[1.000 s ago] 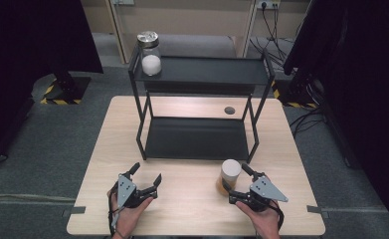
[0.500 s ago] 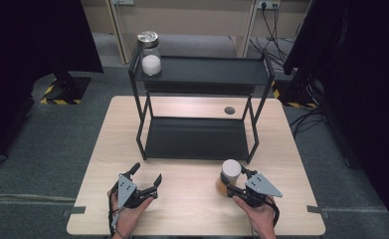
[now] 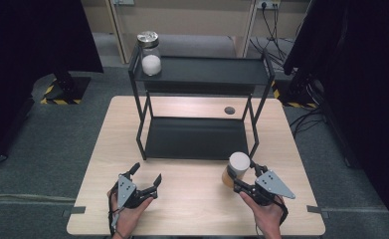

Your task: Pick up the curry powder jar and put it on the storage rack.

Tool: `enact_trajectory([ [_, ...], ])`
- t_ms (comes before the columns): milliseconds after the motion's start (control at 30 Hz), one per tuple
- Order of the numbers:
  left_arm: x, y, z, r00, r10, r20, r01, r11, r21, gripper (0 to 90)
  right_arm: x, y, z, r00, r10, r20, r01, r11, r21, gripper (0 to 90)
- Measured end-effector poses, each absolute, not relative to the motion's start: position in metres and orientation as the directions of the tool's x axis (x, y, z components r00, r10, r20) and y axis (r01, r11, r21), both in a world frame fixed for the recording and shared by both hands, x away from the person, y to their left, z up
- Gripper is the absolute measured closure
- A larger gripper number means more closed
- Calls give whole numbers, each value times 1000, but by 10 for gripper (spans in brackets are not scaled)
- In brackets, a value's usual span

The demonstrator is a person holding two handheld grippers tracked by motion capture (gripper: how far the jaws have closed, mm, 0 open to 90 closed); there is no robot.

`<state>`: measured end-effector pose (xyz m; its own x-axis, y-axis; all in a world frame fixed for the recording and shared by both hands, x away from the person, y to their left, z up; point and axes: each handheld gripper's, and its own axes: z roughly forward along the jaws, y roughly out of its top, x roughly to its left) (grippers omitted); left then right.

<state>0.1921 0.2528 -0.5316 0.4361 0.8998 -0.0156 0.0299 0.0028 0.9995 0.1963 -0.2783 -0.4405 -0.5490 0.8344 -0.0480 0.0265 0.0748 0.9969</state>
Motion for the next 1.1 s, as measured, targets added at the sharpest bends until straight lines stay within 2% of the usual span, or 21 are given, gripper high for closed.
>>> enact_trajectory([
  [567, 192, 253, -531, 433, 901, -18, 33, 4, 999, 110, 201, -280, -404, -464, 885, -43, -68, 13, 998, 340],
  [1100, 191, 252, -532, 428, 904, -18, 31, 5, 1000, 110, 211, -276, -381, -436, 899, -39, -110, -11, 994, 341],
])
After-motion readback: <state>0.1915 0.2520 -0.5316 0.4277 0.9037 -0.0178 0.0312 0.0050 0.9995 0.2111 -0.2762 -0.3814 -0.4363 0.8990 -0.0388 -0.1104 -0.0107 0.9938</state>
